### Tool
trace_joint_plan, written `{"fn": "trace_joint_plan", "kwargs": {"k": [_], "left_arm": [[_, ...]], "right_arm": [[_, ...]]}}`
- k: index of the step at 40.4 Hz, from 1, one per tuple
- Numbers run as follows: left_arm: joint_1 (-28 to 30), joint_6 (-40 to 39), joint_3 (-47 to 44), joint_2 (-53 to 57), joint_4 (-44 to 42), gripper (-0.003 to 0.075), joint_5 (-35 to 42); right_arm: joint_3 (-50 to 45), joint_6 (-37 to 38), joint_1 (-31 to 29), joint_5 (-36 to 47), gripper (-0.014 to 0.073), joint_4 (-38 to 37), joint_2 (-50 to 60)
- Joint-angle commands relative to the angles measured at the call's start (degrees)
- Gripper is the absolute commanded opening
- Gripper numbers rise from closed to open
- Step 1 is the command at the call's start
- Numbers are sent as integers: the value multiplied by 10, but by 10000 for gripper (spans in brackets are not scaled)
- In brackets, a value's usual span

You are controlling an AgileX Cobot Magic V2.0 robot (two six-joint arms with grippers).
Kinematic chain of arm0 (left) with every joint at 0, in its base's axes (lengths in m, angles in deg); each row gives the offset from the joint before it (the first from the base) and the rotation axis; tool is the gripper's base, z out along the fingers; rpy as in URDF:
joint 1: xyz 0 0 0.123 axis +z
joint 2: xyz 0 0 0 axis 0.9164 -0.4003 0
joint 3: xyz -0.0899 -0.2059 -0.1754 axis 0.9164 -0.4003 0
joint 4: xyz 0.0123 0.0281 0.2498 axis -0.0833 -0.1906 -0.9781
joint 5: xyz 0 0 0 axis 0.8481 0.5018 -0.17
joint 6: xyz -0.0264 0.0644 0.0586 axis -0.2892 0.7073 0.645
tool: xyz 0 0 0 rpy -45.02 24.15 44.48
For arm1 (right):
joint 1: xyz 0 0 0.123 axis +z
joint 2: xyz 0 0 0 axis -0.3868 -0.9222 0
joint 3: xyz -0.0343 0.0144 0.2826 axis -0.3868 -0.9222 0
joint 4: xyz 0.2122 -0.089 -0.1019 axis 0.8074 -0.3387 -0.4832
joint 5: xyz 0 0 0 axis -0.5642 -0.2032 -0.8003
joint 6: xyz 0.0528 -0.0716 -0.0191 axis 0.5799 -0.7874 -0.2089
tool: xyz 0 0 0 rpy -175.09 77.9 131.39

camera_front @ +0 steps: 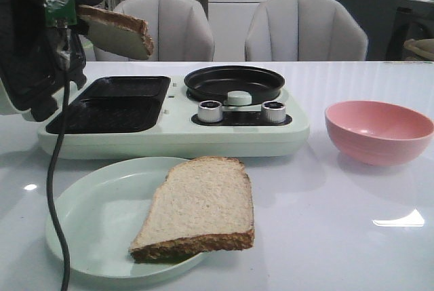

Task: Make breakfast with bread and shrimp
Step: 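Carry the bread slice with the left gripper onto the press plate and release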

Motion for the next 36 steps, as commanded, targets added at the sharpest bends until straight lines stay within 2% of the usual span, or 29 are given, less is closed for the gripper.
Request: {"fn": "trace_joint_plan", "kwargs": {"k": [1,15,33,36], "left_arm": [[16,-16,56,-15,4,176,25],[29,-64,169,-140,2,176,30],[33,-64,160,-171,24,180,-6],[33,-64,160,-171,32,210,-5]], "right_arm": [[2,-2,2,53,-33,-7,11],[2,-2,2,53,-33,-7,11],[2,-2,2,53,-33,-7,11],[2,-2,2,53,-33,-7,11]]}}
